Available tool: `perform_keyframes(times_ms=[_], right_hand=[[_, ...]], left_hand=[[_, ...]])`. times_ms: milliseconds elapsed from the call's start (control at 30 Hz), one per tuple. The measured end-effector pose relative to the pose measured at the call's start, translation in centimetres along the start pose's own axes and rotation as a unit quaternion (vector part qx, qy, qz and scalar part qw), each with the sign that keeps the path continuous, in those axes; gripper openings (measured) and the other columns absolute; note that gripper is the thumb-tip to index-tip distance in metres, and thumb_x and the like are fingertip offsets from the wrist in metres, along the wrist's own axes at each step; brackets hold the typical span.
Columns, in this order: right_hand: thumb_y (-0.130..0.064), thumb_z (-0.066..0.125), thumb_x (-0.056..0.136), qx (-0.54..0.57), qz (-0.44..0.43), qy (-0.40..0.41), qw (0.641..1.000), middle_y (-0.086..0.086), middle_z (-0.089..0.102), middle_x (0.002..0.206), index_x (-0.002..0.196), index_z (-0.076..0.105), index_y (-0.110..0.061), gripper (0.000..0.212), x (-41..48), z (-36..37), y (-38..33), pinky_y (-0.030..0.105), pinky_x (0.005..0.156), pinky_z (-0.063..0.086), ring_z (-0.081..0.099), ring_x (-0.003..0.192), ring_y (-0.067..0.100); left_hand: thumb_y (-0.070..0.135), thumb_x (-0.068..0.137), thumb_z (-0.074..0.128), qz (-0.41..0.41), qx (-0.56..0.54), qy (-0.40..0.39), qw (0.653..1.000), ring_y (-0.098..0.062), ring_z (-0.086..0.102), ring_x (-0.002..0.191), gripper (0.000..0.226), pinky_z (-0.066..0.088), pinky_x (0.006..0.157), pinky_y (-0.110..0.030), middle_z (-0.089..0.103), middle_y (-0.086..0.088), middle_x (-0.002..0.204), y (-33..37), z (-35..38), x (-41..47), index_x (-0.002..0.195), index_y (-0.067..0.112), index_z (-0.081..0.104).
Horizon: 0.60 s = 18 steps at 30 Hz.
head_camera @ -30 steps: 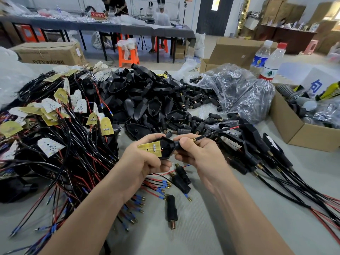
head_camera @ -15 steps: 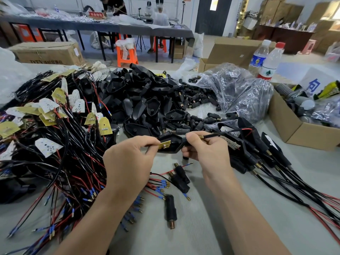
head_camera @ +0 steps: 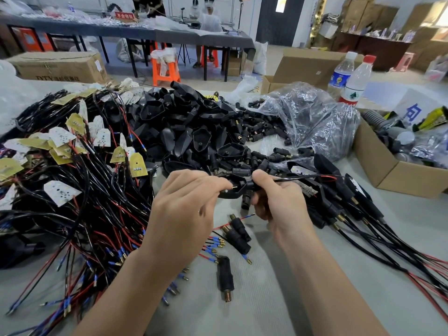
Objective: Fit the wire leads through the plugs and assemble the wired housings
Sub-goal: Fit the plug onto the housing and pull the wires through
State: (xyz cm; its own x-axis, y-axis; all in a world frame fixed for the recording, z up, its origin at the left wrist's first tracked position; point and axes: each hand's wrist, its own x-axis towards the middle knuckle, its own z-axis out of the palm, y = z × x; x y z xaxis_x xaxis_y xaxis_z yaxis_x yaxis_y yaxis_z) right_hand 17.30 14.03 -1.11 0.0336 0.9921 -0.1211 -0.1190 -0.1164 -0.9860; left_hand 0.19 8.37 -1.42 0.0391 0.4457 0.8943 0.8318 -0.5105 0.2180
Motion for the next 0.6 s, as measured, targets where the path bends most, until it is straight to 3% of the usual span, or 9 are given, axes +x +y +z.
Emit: perform_keyframes(times_ms=[167, 400, 500, 600], right_hand=[[-0.029, 0.073, 0.087, -0.021, -0.008, 0.029, 0.999, 0.007, 0.058, 0.049, 0.039, 0.059, -0.018, 0.051, 0.0, 0.0, -0.1, 0.016, 0.037, 0.026, 0.036, 0.036, 0.014], [-0.018, 0.071, 0.091, 0.036, 0.032, -0.099, 0.994, 0.009, 0.062, 0.061, 0.066, 0.069, -0.017, 0.025, 0.4, -0.7, -0.1, 0.019, 0.039, 0.033, 0.047, 0.043, 0.012], [-0.014, 0.071, 0.091, 0.104, 0.056, -0.081, 0.99, 0.009, 0.064, 0.062, 0.064, 0.073, -0.015, 0.027, 0.8, -0.7, 0.1, 0.02, 0.04, 0.038, 0.051, 0.045, 0.012], [-0.011, 0.071, 0.091, 0.117, 0.06, -0.067, 0.989, 0.01, 0.065, 0.062, 0.069, 0.072, -0.012, 0.022, 1.2, -1.0, 0.3, 0.019, 0.042, 0.042, 0.054, 0.047, 0.012]], left_hand=[[-0.01, 0.083, 0.077, 0.027, 0.017, 0.028, 0.999, -0.012, 0.058, 0.088, 0.017, 0.047, 0.087, -0.023, 0.073, 0.001, 0.085, 0.5, 0.2, -0.1, 0.092, 0.005, 0.081], [-0.014, 0.079, 0.076, 0.045, 0.076, 0.073, 0.993, -0.019, 0.054, 0.091, 0.024, 0.041, 0.09, -0.028, 0.069, 0.01, 0.082, 0.4, 0.1, 0.1, 0.086, 0.009, 0.08], [-0.01, 0.077, 0.078, 0.002, 0.061, 0.015, 0.998, -0.017, 0.053, 0.089, 0.023, 0.043, 0.087, -0.028, 0.058, 0.012, 0.091, 0.1, 0.3, -0.1, 0.083, 0.012, 0.08], [-0.001, 0.073, 0.086, -0.122, 0.019, -0.096, 0.988, -0.015, 0.058, 0.093, 0.029, 0.035, 0.092, -0.007, 0.064, 0.009, 0.094, -0.1, 0.3, -0.3, 0.088, 0.023, 0.08]])
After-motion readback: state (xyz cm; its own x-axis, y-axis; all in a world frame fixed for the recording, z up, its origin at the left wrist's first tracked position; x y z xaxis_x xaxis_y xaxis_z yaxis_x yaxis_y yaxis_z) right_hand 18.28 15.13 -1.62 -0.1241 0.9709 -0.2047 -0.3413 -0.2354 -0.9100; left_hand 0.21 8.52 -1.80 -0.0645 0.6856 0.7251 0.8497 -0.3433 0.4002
